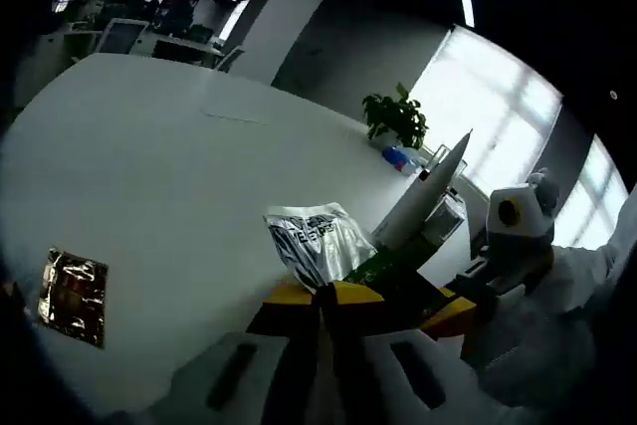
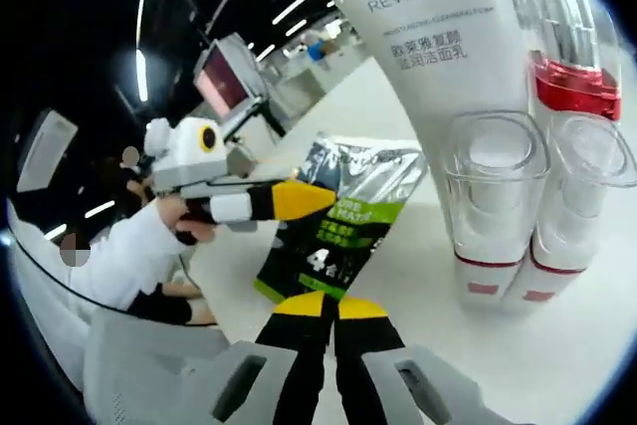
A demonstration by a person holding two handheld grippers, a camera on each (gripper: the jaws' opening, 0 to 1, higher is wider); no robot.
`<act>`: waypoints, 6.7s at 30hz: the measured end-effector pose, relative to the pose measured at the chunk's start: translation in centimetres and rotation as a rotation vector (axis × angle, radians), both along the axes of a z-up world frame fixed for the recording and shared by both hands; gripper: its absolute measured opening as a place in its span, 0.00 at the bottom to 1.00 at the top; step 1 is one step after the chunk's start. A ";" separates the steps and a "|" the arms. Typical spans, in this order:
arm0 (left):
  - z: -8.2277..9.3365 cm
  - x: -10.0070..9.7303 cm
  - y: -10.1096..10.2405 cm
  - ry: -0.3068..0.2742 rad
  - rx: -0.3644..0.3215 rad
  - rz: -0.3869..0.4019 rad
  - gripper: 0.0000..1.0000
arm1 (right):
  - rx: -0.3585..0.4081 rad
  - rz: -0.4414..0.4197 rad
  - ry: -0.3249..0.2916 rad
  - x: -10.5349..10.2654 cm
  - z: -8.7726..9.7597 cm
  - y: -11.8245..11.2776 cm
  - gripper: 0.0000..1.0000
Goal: Arrange the skincare products in the storage area until every visible bottle or jar stands upright without overlapping.
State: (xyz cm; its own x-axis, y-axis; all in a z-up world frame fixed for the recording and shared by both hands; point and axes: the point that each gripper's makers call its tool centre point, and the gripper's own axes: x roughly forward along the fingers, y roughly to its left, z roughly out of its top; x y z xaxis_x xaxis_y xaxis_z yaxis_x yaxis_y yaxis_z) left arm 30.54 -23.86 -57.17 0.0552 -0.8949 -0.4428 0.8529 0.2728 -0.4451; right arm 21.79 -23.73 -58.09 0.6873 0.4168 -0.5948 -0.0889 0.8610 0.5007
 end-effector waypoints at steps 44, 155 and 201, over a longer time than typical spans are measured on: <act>-3.9 -1.1 -0.9 -0.144 0.143 -0.021 0.00 | -0.138 0.011 0.078 -2.7 -2.0 -3.1 0.01; 3.3 -1.3 4.2 -0.408 0.144 0.037 0.22 | -0.550 0.243 -0.166 -1.3 1.2 -0.8 0.38; 8.5 -4.2 11.6 -0.419 0.140 0.154 0.94 | -0.656 0.051 -0.155 -7.9 7.5 -7.2 1.00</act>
State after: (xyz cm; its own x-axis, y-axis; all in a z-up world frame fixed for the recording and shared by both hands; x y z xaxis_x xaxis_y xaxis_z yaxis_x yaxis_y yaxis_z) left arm 26.32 -12.28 -48.67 0.3821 -0.7955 -0.4702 0.8963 0.4429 -0.0209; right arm 13.90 -30.94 -50.59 0.7740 0.0371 -0.6321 -0.1661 0.9752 -0.1460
